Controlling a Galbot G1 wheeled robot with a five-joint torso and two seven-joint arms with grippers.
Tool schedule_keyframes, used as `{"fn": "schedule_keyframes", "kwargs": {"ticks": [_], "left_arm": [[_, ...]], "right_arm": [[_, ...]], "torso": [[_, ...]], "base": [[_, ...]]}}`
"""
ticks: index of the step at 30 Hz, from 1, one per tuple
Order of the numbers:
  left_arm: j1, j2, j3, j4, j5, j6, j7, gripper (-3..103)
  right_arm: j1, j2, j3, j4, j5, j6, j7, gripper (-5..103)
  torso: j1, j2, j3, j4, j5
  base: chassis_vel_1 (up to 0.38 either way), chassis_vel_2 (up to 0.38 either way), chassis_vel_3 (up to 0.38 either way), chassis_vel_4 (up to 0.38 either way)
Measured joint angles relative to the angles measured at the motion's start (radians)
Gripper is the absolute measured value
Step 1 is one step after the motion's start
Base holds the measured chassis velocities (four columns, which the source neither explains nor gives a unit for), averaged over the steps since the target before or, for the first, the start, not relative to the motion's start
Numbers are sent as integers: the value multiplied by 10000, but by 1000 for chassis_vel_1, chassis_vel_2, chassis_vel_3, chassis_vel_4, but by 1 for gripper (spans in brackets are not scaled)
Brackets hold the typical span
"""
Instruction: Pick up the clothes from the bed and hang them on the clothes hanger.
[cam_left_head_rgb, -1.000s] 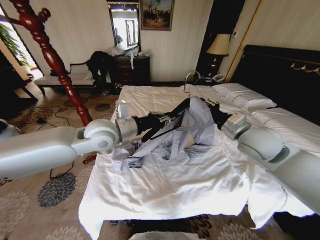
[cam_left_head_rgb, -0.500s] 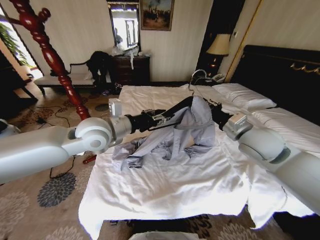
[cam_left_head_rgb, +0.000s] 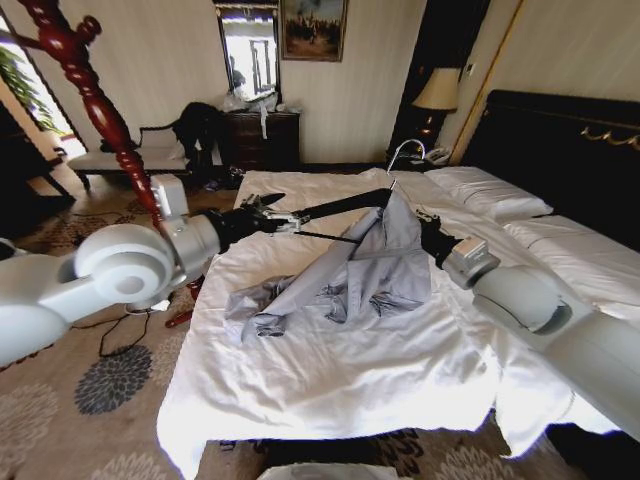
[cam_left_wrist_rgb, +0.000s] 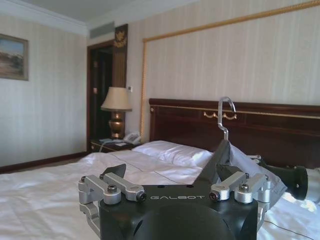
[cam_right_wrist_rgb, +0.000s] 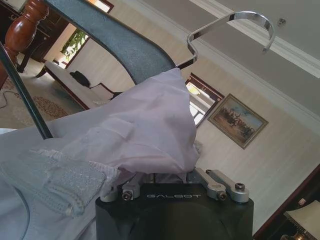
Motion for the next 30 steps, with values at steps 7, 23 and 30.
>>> {"fn": "schedule_keyframes", "kwargs": {"ticks": [7, 23, 30], "left_arm": [[-487, -1556, 367, -315, -24, 69, 336, 100], [-1469, -4971, 3363, -447, 378, 252, 785, 100], [-4882, -6380, 7721, -150, 1754, 557, 838, 100]], "right_arm": [[-39, 0, 26, -66, -81, 42, 71, 23], [-99, -139, 157, 115, -207, 308, 198, 23], [-260, -217, 292, 296, -214, 415, 295, 23]], "torso": [[0, 0, 0, -2, -1], [0, 1, 0, -3, 3], [-1, -1, 0, 2, -3]], "base": [[0, 0, 0, 0], [0, 0, 0, 0], [0, 0, 0, 0]]}}
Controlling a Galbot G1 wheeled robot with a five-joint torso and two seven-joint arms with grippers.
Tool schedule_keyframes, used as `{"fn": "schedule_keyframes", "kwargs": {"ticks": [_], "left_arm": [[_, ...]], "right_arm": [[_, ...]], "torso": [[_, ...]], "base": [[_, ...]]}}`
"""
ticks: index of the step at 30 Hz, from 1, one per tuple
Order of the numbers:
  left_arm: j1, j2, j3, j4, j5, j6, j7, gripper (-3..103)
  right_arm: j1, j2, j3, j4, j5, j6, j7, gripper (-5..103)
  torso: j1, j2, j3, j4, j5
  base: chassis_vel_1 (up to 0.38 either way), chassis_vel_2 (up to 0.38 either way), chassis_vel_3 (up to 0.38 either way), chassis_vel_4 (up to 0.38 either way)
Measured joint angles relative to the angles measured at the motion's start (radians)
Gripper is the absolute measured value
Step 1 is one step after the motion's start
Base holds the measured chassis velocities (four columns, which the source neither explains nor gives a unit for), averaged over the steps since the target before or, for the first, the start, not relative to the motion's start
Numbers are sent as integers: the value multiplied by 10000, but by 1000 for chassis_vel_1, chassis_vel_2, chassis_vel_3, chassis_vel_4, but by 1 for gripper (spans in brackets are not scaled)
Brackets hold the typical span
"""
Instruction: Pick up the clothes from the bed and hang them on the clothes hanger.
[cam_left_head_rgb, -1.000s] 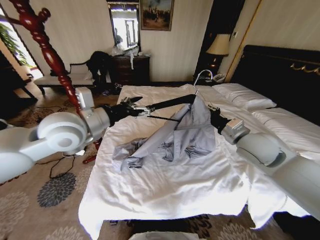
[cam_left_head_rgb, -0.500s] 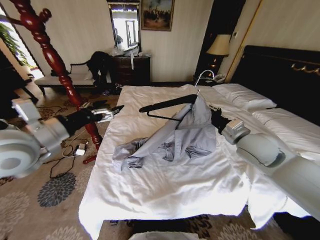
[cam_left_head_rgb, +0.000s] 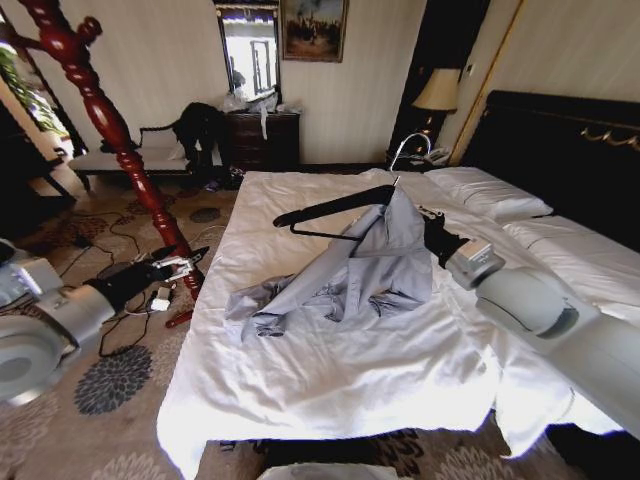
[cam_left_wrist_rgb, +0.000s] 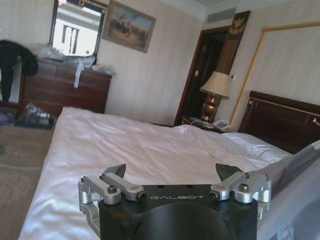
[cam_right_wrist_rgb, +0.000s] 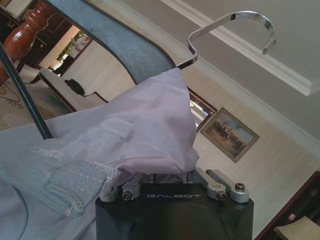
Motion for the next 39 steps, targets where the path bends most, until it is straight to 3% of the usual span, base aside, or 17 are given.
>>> {"fn": "schedule_keyframes", "kwargs": {"ticks": [2, 3, 5, 7, 10, 16, 19, 21, 22, 27, 28, 32, 33, 37, 39], "left_arm": [[-831, -331, 1027, 91, 285, 84, -61, 100], [-831, -331, 1027, 91, 285, 84, -61, 100], [-1866, -560, 2362, 368, 686, 158, -69, 100], [-2220, -578, 2805, 506, 796, 170, -51, 100], [-3628, -501, 4451, 1263, 1236, 220, 166, 100], [-5144, -351, 6040, 2304, 1487, 270, 357, 100], [-7262, -423, 8403, 3262, 1618, 320, 418, 100], [-9126, -718, 10157, 4010, 1783, 328, 455, 100], [-9126, -718, 10157, 4010, 1783, 328, 455, 100], [-12390, -1676, 13377, 5382, 1986, 382, 523, 100], [-12390, -1676, 13377, 5382, 1986, 382, 523, 100], [-14290, -2445, 15248, 6379, 2126, 388, 546, 100], [-14290, -2445, 15248, 6379, 2126, 388, 546, 100], [-15518, -3161, 16936, 7243, 2572, 374, 700, 100], [-15657, -3282, 17104, 7348, 2640, 368, 710, 100]], "right_arm": [[-24, 13, 4, 32, 0, 69, 19, 23], [-24, 13, 4, 32, 0, 69, 19, 23], [-54, 25, 5, 89, -58, 227, 22, 23], [-61, 25, 5, 113, -89, 292, 22, 23], [-107, 28, 0, 167, -206, 517, 18, 23], [-139, 8, 7, 219, -229, 687, 15, 23], [-46, -46, 8, 282, -190, 741, 17, 23], [15, -81, 0, 358, -110, 742, 23, 23], [15, -81, 0, 358, -110, 742, 23, 23], [-83, -190, 30, 396, -28, 739, 50, 23], [-83, -190, 30, 396, -28, 739, 50, 23], [-165, -155, 35, 331, -12, 734, 69, 23], [-165, -155, 35, 331, -12, 734, 69, 23], [-156, -127, 29, 273, 16, 731, 81, 23], [-149, -118, 25, 253, 17, 731, 81, 23]], "torso": [[0, 0, 0, -2, 2], [0, 0, 0, -2, 2], [0, 0, 0, 0, 1], [0, 0, 0, -1, 3], [3, 0, 1, -3, 4], [2, 0, 1, 1, 5], [2, 0, 2, 0, -4], [2, 0, 1, -4, 7], [2, 0, 1, -4, 7], [3, -1, 2, -4, 2], [3, -1, 2, -4, 2], [4, 0, 2, -2, 7], [4, 0, 2, -2, 7], [3, -1, 2, -2, 4], [4, -1, 2, -4, 4]], "base": [[0, 0, 0, 0], [0, 0, 0, 0], [0, 0, 0, 0], [0, 0, 0, 0], [0, 0, 0, 0], [0, 0, 0, 0], [0, 0, 0, 0], [0, 0, 0, 0], [0, 0, 0, 0], [0, 0, 0, 0], [0, 0, 0, 0], [0, 0, 0, 0], [0, 0, 0, 0], [0, 0, 0, 0], [0, 0, 0, 0]]}}
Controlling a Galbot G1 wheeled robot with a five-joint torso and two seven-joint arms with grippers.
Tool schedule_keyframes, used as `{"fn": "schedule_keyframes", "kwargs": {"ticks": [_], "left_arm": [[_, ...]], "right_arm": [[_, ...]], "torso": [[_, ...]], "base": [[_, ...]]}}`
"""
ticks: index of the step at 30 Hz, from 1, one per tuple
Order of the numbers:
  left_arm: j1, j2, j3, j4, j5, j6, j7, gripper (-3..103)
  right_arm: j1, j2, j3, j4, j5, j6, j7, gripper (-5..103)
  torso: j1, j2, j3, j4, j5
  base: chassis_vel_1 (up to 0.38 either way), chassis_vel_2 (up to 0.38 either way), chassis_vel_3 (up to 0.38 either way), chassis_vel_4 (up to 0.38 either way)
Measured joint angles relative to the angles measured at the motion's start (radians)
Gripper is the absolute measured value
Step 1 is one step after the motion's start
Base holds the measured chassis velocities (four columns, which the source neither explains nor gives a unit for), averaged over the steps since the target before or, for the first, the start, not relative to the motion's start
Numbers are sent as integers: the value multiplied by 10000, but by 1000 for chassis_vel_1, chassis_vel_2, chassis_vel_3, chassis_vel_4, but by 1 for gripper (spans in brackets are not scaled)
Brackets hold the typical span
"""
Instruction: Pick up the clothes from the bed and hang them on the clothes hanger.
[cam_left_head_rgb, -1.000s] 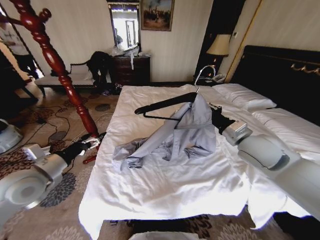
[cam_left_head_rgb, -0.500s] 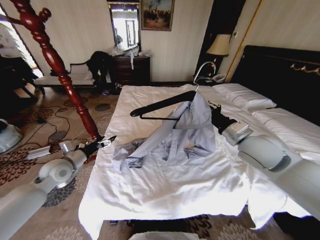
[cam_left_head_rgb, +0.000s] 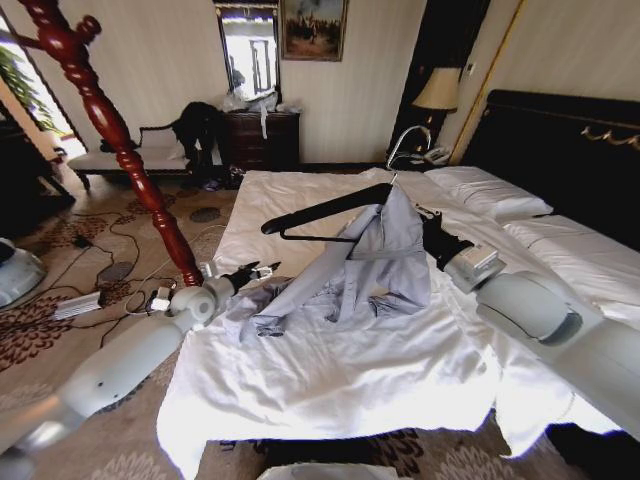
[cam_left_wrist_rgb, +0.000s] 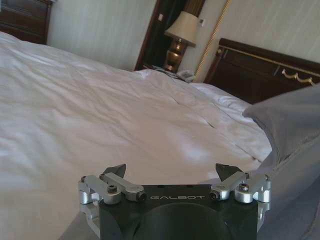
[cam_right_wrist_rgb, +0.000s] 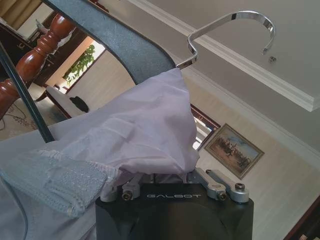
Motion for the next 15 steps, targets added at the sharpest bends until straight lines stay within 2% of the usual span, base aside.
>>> {"fn": "schedule_keyframes", "kwargs": {"ticks": [1, 3, 15], "left_arm": [[-147, -148, 170, 96, 60, -15, 8, 102], [-352, -306, 481, 83, 97, -29, 25, 100], [-433, -275, 1411, -522, 690, -102, 87, 99]], "right_arm": [[4, 8, -7, -27, 0, 0, 0, 23], [1, 12, -12, -70, -1, -1, 1, 23], [19, 130, -67, -206, 3, 0, 2, 23]], "torso": [[0, -1, 0, -1, 1], [0, 0, 0, 0, 1], [-2, 1, -1, 5, 0]], "base": [[0, 0, 0, 0], [0, 0, 0, 0], [0, 0, 0, 0]]}}
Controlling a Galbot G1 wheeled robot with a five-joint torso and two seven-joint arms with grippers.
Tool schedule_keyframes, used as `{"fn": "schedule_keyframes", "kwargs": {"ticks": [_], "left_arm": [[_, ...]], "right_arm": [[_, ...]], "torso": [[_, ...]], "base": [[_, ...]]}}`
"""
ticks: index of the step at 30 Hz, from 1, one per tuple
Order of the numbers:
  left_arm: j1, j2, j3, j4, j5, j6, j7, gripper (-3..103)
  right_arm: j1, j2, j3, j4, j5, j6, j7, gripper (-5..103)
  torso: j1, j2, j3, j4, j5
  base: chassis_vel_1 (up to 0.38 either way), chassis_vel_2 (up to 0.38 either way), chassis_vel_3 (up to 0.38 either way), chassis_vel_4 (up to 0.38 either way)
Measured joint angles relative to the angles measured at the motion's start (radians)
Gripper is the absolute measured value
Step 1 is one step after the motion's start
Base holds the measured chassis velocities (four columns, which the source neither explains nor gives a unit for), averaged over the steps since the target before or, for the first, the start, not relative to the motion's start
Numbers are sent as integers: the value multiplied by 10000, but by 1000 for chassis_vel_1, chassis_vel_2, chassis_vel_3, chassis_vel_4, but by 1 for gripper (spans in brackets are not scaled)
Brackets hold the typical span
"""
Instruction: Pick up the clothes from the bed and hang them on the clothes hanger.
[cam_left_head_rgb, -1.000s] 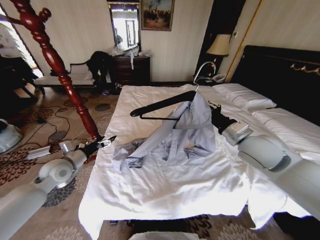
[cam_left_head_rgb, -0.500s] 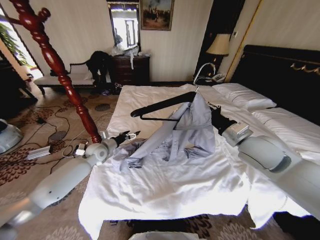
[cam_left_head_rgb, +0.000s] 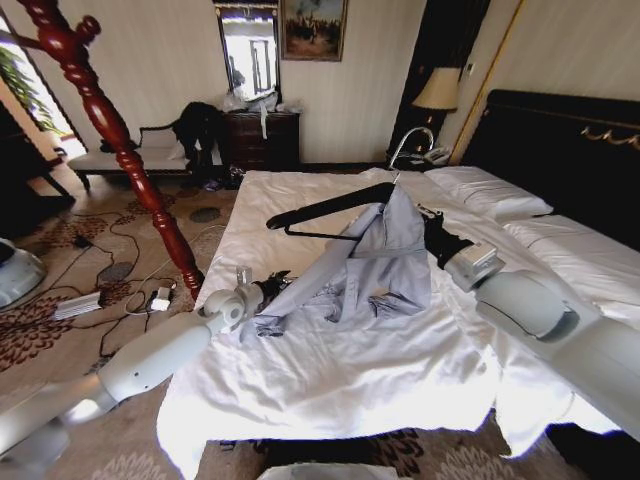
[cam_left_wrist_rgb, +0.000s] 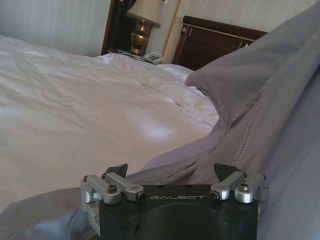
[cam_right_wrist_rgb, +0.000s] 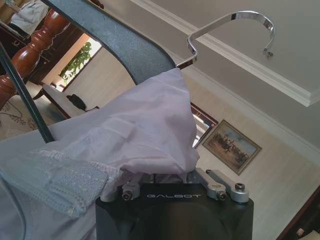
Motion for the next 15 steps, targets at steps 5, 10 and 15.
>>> {"fn": "schedule_keyframes", "kwargs": {"ticks": [5, 10, 15], "left_arm": [[-162, -268, 214, 233, 271, -45, 3, 99], [-558, -581, 430, 538, 424, -105, 26, 99], [-963, -697, 821, 673, 383, -84, 192, 97]], "right_arm": [[-31, 66, -20, -41, -16, 3, 0, 23], [-39, 99, -22, -96, -29, 21, -2, 23], [33, 105, -27, -105, -28, 27, -3, 23]], "torso": [[0, 0, 0, -4, 1], [0, 0, 0, -4, 0], [0, 1, 0, -4, 1]], "base": [[0, 0, 0, 0], [0, 0, 0, 0], [0, 0, 0, 0]]}}
